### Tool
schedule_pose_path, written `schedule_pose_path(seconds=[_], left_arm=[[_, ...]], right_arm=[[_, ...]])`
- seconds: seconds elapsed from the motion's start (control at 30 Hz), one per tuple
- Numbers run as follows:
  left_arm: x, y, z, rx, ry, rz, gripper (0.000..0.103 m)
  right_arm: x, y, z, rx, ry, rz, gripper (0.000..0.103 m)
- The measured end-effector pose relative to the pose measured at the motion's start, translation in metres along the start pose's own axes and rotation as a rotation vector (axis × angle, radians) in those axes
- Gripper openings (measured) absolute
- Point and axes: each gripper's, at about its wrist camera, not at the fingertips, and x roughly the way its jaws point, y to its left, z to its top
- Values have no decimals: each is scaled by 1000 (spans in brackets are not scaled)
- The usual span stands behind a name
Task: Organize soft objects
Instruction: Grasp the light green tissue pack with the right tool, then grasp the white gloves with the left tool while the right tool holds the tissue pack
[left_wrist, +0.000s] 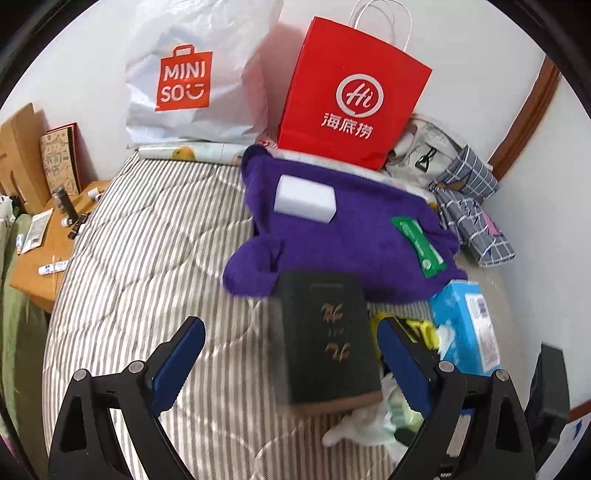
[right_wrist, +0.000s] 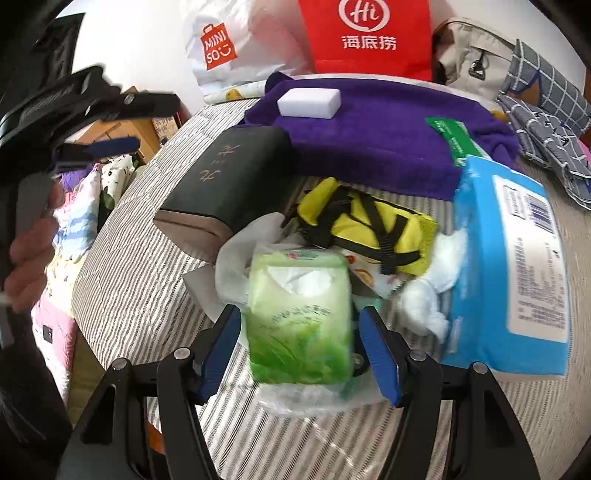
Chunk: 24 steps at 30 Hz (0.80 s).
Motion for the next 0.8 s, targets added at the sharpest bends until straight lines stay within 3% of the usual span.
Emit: schedule_pose_path(seconds=[0.07, 0.1, 0.47, 0.67, 0.8], left_arm=[[-2, 2, -7, 2, 4, 15, 94], [-2, 3, -10, 0, 7, 17, 94], [-2, -7, -50, 17, 45, 10, 94], [7, -22, -71, 26, 84, -47, 94], [11, -41, -80, 53, 91, -44, 94]], right_arm=[[5, 7, 0, -34, -16, -35, 61], [8, 9, 0, -50, -10, -70, 47], [-46, -2, -19, -26, -138, -45, 47], [-64, -22, -46, 4, -144, -54, 47], [-64, -36, -62, 27, -128, -66, 47]])
